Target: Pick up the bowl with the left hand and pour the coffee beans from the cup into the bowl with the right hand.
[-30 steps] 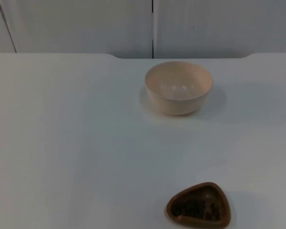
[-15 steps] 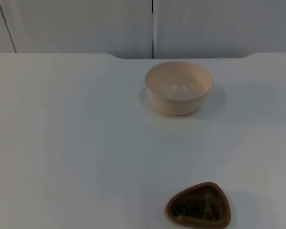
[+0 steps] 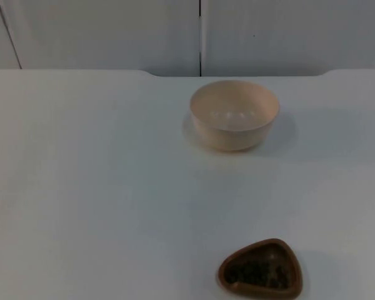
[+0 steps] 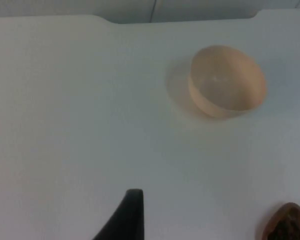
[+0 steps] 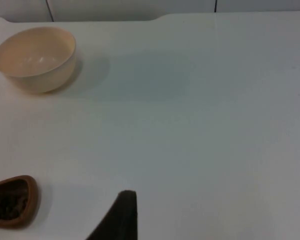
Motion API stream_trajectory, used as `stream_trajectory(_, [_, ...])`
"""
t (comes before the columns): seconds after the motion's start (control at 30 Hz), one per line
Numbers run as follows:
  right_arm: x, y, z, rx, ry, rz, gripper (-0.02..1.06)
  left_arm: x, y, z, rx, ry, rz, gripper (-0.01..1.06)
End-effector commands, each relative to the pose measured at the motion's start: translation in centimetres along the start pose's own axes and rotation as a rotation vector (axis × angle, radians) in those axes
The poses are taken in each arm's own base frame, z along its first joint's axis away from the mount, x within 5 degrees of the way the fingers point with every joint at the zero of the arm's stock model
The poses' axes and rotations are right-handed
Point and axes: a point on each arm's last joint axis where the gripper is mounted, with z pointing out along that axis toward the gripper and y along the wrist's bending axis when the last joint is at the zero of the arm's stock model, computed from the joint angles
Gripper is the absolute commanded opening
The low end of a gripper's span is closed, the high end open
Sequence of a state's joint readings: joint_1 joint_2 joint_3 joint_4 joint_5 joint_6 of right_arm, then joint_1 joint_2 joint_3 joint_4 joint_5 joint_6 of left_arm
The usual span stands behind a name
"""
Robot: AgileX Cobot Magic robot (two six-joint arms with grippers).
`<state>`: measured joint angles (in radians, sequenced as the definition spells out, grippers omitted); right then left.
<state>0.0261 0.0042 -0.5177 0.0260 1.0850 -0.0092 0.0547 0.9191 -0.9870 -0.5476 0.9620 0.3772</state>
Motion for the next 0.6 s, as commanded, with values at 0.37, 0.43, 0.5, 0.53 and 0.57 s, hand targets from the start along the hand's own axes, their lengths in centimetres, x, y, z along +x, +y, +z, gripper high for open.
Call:
stream_trajectory(0.37, [0.0,0.0,0.0,0.007,-0.009,-0.003,1.05,-2.3,1.1,2.7,0.030,0.049,-0.043,1.01])
stream_trajectory(0.43, [0.0,0.0,0.0,0.007,-0.009,-0.003,1.05,-2.5,1.3,3.1,0.036,0.054,-0.048,1.01])
stream_trajectory(0.5, [0.0,0.0,0.0,0.007,-0.009,-0.003,1.05,-3.2,1.3,3.9,0.063,0.061,-0.042,1.01])
stream_trajectory(0.53, [0.0,0.0,0.0,0.007,-0.009,-0.003,1.05,-3.6,1.1,4.2,0.072,0.067,-0.032,1.01])
stream_trajectory(0.57, [0.0,0.0,0.0,0.007,-0.009,-0.003,1.05,-3.9,0.9,4.7,0.082,0.079,-0.017,1.01])
